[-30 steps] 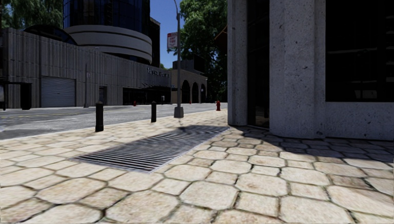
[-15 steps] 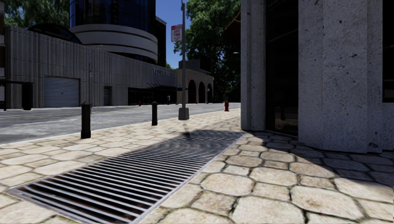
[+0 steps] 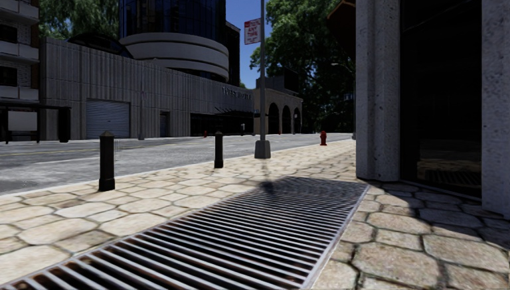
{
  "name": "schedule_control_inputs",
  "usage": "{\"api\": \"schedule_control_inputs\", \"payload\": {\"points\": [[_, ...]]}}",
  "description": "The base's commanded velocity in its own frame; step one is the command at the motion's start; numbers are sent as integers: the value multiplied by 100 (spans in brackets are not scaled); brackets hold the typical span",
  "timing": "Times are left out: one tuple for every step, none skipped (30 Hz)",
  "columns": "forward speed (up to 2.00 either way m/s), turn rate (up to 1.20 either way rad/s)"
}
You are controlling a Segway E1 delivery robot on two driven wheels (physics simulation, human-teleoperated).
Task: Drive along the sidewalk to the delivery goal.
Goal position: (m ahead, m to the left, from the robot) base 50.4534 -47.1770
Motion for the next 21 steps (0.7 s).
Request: {"api": "schedule_control_inputs", "payload": {"points": [[200, 0], [200, 0], [200, 0], [200, 0], [200, 0], [200, 0], [200, 0], [200, 0], [200, 0], [200, 0], [200, 0], [200, 0], [200, 0], [200, 0], [200, 0], [200, 0], [200, 0], [200, 0], [200, 0], [200, 0], [200, 0]]}}
